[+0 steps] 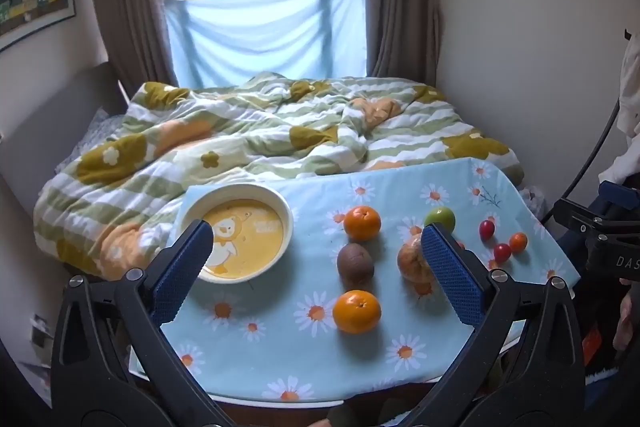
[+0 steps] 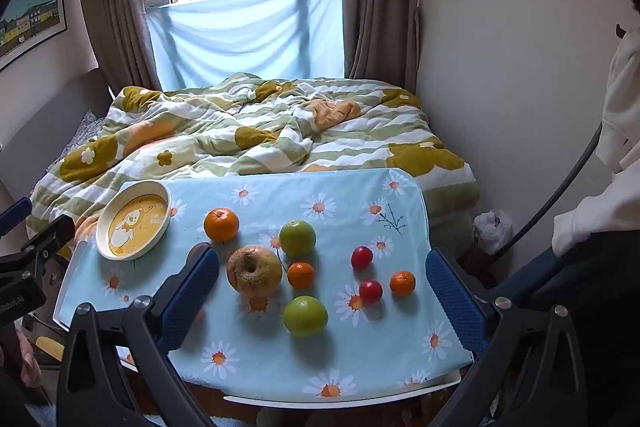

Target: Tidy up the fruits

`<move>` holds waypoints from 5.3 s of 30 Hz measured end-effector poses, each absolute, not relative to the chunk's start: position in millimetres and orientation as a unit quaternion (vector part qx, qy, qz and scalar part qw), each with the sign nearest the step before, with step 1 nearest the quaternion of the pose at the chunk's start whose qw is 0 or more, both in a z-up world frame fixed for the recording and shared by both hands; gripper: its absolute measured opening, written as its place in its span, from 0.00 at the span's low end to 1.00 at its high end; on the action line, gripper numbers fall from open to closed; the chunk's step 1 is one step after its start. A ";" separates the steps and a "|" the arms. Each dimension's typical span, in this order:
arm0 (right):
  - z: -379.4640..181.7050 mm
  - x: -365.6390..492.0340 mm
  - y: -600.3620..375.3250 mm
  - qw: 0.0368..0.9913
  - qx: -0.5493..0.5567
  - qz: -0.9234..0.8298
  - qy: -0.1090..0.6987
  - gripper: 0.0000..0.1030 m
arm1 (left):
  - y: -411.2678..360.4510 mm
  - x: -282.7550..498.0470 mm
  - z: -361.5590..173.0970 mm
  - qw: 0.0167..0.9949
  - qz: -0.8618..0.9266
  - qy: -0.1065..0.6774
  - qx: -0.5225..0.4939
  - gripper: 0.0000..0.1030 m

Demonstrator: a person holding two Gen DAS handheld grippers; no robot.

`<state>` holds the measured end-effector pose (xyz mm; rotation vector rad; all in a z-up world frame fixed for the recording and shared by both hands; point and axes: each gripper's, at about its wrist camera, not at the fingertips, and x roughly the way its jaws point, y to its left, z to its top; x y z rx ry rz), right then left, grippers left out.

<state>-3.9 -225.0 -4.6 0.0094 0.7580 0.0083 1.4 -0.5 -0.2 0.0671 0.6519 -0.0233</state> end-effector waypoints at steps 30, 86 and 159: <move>-3.1 -16.5 -217.2 0.931 0.012 0.007 0.364 1.00 | 3.6 -9.8 5.1 0.950 -0.017 0.311 0.022 1.00; 0.8 -25.4 -211.2 0.935 0.009 0.004 0.356 1.00 | 10.2 -14.1 13.5 0.951 -0.023 0.306 0.020 1.00; -190.3 57.3 -219.6 0.839 -0.053 0.179 0.511 0.49 | -30.7 41.2 -202.6 0.859 0.011 0.512 -0.020 0.64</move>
